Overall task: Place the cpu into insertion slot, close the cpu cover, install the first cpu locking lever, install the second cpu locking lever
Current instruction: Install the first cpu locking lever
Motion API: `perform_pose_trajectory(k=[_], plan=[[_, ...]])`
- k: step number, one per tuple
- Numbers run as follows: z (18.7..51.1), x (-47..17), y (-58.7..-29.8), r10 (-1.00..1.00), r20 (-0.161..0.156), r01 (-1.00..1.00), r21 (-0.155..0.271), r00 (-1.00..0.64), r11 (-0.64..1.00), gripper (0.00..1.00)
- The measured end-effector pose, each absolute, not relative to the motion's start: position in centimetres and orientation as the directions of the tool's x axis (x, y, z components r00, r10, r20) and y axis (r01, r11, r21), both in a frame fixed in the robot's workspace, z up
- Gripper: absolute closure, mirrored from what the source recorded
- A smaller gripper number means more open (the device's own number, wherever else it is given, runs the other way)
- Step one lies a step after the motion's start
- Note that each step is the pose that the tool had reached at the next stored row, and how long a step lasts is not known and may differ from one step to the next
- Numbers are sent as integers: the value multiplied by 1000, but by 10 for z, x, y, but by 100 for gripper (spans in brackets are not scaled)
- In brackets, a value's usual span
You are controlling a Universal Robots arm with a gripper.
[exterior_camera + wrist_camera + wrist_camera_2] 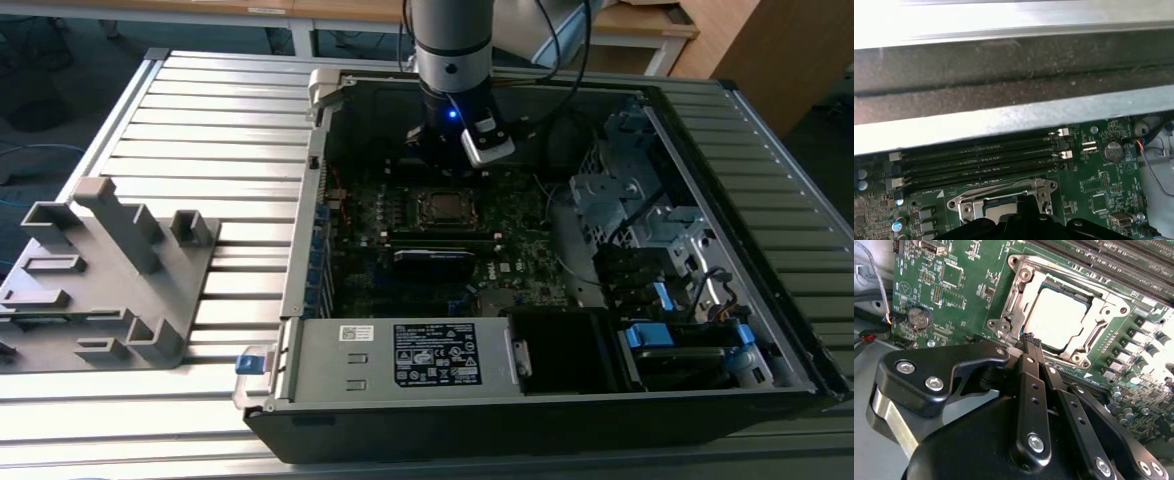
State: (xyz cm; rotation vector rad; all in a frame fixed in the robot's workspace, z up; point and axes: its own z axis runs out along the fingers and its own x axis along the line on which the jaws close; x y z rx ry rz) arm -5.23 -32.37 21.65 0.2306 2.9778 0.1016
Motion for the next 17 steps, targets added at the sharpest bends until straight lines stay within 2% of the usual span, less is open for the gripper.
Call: perform_pose_trajectory(k=[6, 11, 17], plan=[[217, -52, -324, 157, -143, 148, 70, -977, 987, 89], [217, -48, -324, 156, -86, 152, 55, -984, 987, 89], [217, -48, -324, 156, -78, 152, 48, -985, 987, 89]])
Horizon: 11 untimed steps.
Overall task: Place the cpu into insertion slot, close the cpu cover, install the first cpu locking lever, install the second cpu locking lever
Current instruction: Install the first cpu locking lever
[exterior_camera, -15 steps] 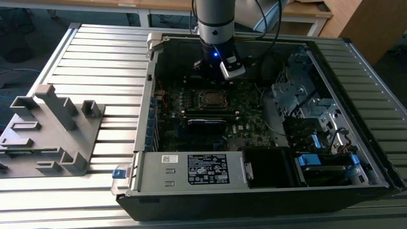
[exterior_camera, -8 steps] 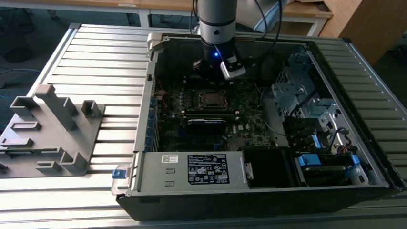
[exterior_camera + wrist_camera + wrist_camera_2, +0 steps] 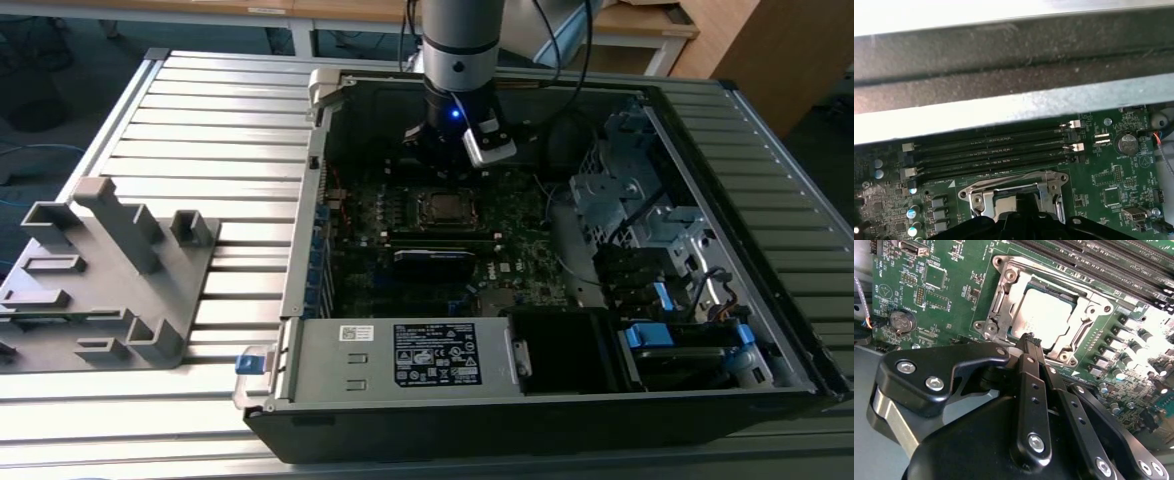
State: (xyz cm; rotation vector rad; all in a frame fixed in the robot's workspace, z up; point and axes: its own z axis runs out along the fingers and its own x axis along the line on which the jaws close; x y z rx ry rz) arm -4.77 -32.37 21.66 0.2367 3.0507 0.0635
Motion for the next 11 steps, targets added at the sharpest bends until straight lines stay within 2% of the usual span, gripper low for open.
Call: perform_pose_trajectory(k=[11], plan=[[219, -48, -325, 155, -74, 152, 35, -985, 988, 89]])
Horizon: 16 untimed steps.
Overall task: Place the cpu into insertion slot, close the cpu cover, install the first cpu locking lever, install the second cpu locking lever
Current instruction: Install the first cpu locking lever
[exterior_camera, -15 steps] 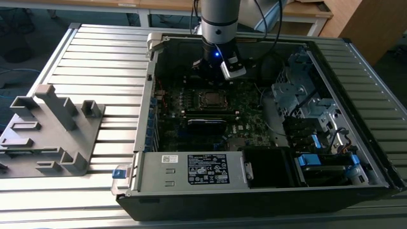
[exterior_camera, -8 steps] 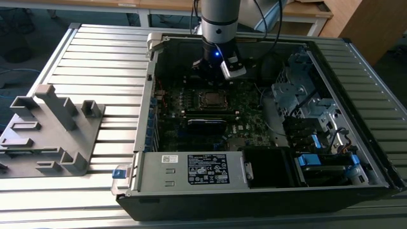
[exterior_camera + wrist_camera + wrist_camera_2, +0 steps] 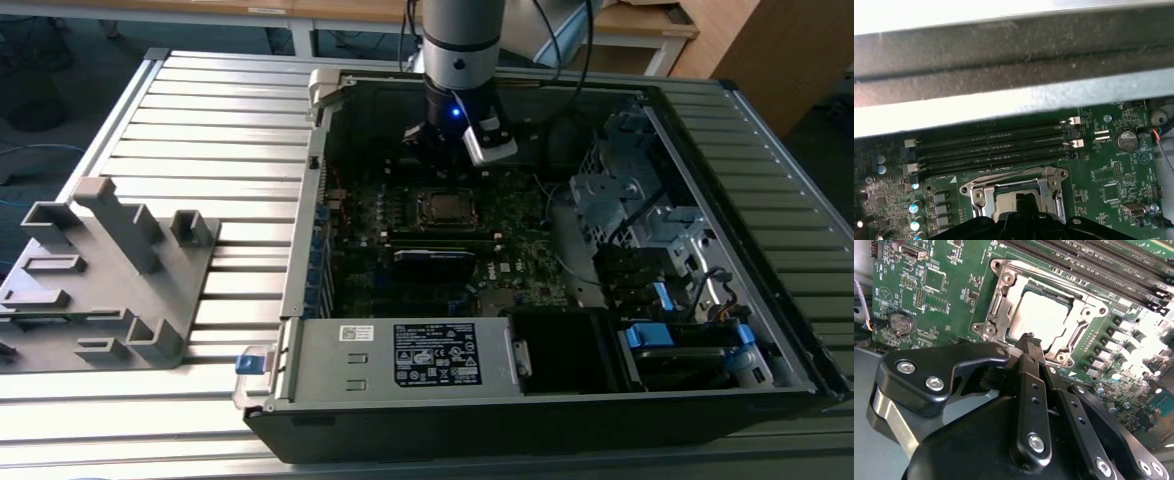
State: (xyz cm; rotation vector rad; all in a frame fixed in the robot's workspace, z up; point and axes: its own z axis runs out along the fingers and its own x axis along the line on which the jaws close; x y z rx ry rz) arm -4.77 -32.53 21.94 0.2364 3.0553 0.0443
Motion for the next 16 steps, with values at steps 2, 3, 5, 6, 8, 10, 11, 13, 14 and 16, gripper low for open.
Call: perform_pose_trajectory(k=[2, 3, 5, 6, 8, 10, 11, 13, 14, 16], plan=[[219, -48, -327, 155, -74, 152, 35, -985, 988, 89], [219, -48, -328, 155, -74, 152, 35, -985, 988, 89], [219, -48, -330, 155, -74, 152, 35, -985, 988, 89], [219, -48, -330, 155, -74, 152, 35, -985, 988, 89], [221, -48, -330, 155, -74, 153, 34, -985, 988, 89], [223, -48, -330, 155, -74, 153, 35, -985, 988, 89], [224, -48, -330, 155, -74, 152, 35, -985, 988, 89], [225, -48, -330, 155, -74, 152, 35, -985, 988, 89], [225, -48, -330, 155, -74, 152, 35, -985, 988, 89], [225, -48, -330, 155, -74, 152, 35, -985, 988, 89]])
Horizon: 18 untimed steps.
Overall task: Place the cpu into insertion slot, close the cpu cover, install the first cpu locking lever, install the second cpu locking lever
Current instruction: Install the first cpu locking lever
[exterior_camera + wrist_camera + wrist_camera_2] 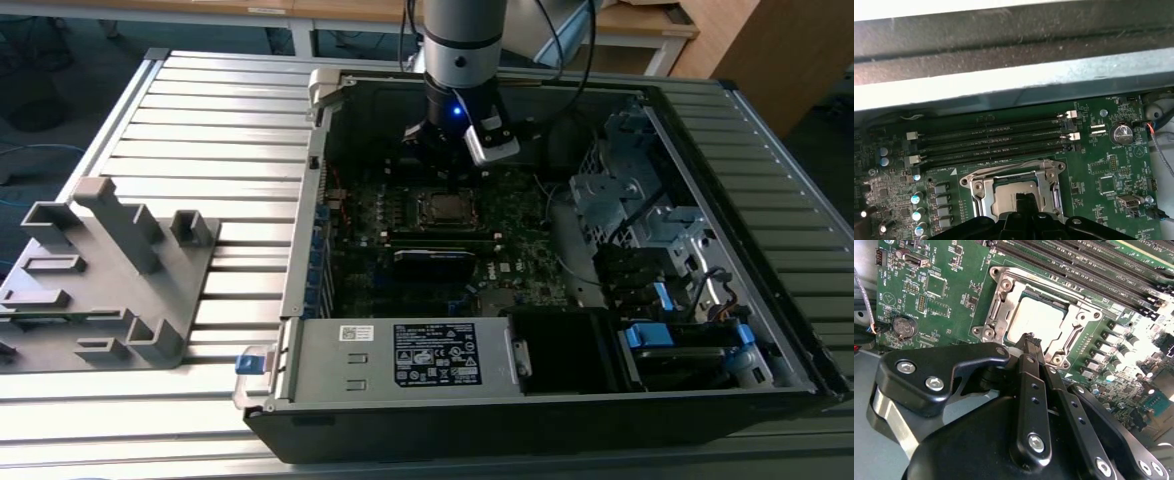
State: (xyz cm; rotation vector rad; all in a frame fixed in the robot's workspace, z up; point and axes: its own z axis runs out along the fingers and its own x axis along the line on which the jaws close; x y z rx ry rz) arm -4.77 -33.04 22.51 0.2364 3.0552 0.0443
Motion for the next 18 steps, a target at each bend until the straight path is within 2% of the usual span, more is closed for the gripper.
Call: perform_pose_trajectory(k=[18], plan=[[228, -48, -336, 155, -74, 152, 34, -985, 988, 89]])
